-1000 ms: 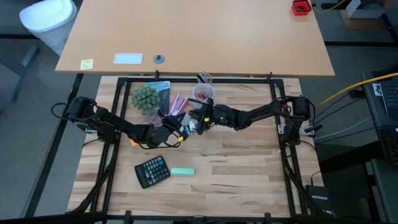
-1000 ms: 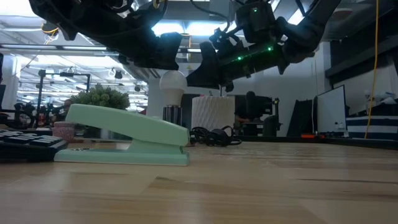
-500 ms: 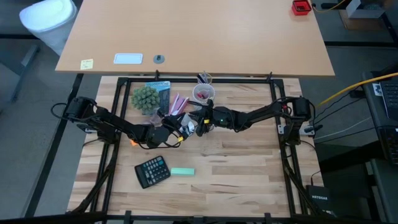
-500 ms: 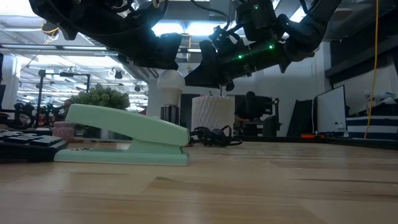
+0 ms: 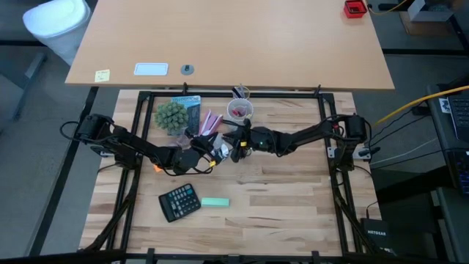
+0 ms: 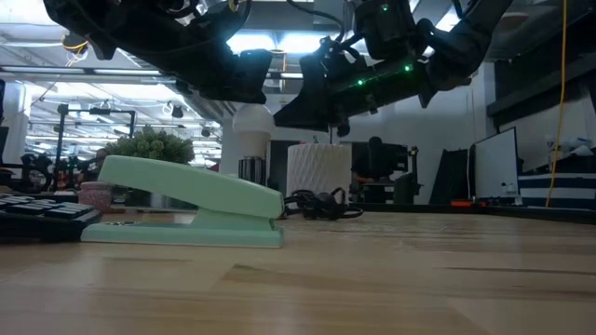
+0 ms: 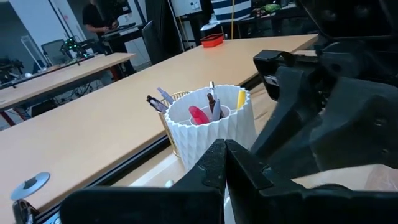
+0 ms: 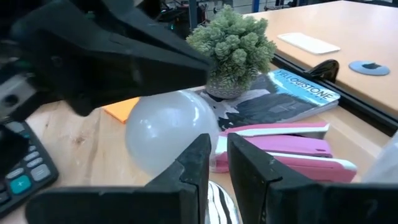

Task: Screw lightbulb
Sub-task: Insert the lightbulb into the lamp

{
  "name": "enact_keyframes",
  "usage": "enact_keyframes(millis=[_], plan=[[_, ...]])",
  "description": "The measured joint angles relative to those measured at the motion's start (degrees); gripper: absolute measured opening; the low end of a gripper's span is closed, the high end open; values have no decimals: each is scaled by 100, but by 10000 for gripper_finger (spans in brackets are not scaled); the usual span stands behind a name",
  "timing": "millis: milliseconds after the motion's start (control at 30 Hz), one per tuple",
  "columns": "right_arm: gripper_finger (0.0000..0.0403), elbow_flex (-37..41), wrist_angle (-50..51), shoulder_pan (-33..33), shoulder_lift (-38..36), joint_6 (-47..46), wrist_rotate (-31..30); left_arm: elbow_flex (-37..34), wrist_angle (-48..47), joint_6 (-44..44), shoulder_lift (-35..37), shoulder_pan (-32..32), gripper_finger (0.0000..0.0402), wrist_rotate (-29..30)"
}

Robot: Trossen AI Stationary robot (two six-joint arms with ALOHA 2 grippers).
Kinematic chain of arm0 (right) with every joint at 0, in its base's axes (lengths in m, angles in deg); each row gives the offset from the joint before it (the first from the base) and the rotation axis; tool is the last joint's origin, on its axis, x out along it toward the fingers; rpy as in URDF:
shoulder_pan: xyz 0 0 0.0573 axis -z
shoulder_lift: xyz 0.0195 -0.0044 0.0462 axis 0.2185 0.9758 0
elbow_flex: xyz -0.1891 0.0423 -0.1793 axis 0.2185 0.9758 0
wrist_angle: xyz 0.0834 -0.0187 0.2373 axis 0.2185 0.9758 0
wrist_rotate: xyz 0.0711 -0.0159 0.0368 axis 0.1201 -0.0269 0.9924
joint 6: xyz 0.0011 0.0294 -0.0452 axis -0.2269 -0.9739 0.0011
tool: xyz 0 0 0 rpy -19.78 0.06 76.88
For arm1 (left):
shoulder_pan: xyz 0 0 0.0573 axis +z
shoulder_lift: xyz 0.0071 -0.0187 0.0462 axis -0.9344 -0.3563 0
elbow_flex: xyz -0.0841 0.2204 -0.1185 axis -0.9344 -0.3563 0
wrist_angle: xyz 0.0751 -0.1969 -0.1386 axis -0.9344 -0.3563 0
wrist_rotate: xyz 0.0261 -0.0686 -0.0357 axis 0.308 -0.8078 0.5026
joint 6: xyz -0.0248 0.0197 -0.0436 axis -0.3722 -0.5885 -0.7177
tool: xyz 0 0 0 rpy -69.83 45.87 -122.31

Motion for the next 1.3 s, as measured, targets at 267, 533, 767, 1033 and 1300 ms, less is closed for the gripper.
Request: enact_keyframes(millis=[267,533,767,1033,1300], plan=[[64,2,68,-176,20,-2,214,7,4,-6,0,13,1,44],[64,2,46,-197,20,17,70,7,2,-22,0,11,1,25],[64,2,82,-190,-45,62,37,4,2,-22,0,11,1,19],[64,0,4,-183,-321,427,-235,0,35,-23,0,0,1,12],[64,0,-197,-179,-321,692,-234,-2,28,-213,-1,-13,1,-21]])
